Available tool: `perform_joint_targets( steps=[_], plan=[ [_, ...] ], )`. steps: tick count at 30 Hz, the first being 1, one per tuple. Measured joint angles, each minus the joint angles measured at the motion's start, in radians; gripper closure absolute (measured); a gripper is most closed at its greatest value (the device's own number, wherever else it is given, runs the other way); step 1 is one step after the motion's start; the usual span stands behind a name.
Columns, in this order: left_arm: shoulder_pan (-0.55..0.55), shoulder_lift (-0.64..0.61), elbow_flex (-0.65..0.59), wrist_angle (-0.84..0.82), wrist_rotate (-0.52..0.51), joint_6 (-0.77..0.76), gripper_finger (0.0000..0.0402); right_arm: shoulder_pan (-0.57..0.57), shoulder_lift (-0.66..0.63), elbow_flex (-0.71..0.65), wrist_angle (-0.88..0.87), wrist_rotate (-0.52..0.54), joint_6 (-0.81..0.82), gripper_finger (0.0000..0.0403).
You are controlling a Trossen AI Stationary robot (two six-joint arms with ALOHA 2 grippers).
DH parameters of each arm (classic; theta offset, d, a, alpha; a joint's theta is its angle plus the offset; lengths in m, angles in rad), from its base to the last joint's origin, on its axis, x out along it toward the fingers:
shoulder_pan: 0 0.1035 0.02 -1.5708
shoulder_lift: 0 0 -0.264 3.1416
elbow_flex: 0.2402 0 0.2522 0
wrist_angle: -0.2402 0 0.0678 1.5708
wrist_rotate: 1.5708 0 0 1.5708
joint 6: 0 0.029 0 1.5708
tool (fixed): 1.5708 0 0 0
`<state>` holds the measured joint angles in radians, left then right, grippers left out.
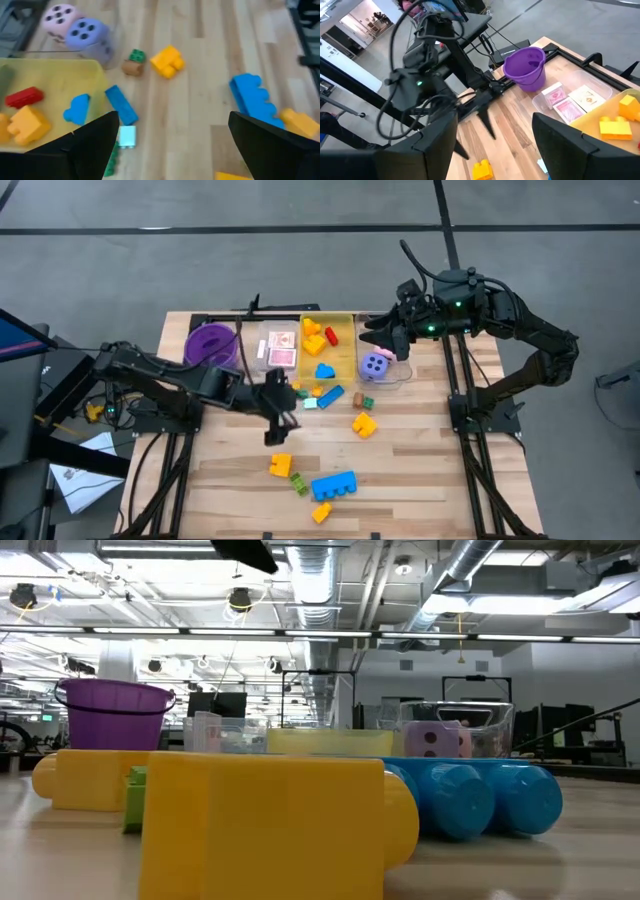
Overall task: Pick & Place Toys
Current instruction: Put the blue gamepiece into the yellow bin
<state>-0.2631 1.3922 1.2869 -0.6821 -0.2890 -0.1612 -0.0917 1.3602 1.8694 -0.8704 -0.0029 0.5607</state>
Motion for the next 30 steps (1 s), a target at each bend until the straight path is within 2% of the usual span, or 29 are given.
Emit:
perform_joint_targets(
  steps=[5, 8, 13, 17, 24, 30],
  plan=[
    [-0.092, 0.0, 0.0, 0.012, -0.001, -0.005, 0.003, 0.0, 0.002, 0.0, -0.001, 0.004, 0.007, 0.0153],
    [-0.129, 0.0, 0.0, 0.048, -0.048, -0.052, 0.003, 0.0, 0.003, 0.0, -0.001, 0.005, 0.013, 0.0153],
    [-0.142, 0.002, 0.0, 0.133, -0.156, -0.21, 0.0031, 0.0, 0.003, 0.0, -0.011, 0.003, 0.005, 0.0153],
    [-0.151, 0.026, 0.0, 0.205, -0.184, -0.323, 0.0037, 0.0, 0.001, 0.0, -0.061, -0.031, -0.02, 0.0153],
    [-0.25, 0.131, 0.0, 0.391, -0.197, -0.396, 0.0045, 0.0, -0.002, 0.0, -0.249, -0.124, -0.094, 0.0153],
    [-0.328, 0.268, 0.024, 0.411, -0.256, -0.495, 0.0041, 0.023, -0.002, 0.0, -0.323, -0.135, -0.158, 0.0153]
  ],
)
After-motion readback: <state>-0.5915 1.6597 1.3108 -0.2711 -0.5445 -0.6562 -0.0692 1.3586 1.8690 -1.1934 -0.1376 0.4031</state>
